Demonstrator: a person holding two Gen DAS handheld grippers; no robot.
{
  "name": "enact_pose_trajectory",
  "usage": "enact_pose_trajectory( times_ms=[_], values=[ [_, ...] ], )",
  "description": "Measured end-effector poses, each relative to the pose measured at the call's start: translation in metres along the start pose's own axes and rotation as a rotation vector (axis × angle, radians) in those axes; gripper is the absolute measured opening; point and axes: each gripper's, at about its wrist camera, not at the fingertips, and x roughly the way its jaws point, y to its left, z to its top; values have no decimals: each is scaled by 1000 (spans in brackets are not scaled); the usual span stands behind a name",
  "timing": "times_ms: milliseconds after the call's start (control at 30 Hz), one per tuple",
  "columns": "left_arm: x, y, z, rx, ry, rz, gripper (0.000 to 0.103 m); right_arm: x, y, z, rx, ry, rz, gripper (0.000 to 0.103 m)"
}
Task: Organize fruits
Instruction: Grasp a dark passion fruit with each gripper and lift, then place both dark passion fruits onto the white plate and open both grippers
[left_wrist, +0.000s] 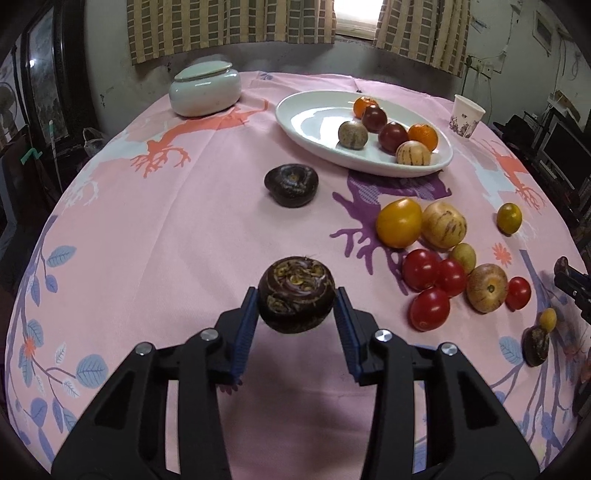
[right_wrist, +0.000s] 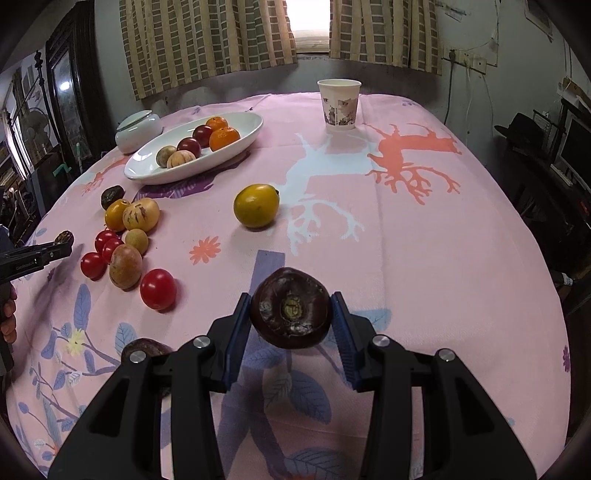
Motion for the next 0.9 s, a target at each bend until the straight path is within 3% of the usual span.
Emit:
enact_pose_trajectory(
  times_ms=[133, 300, 400, 533, 900],
  values=[
    [-15, -4, 20, 25, -41, -21, 42, -10, 17, 13, -33, -22, 21, 44],
    [-20, -13, 56, 46, -80, -51, 42, -16, 50, 56, -97, -75, 70, 44],
    [-13, -17, 82, 43, -112, -50, 42, -9, 74, 90, -130, -109, 96, 44],
    [16, -22, 116, 36, -83, -63, 42, 14, 108, 127, -179, -134, 125, 44],
    [77, -15, 145, 14, -15, -27, 42, 101, 157, 153, -245, -12, 150, 44]
  ],
)
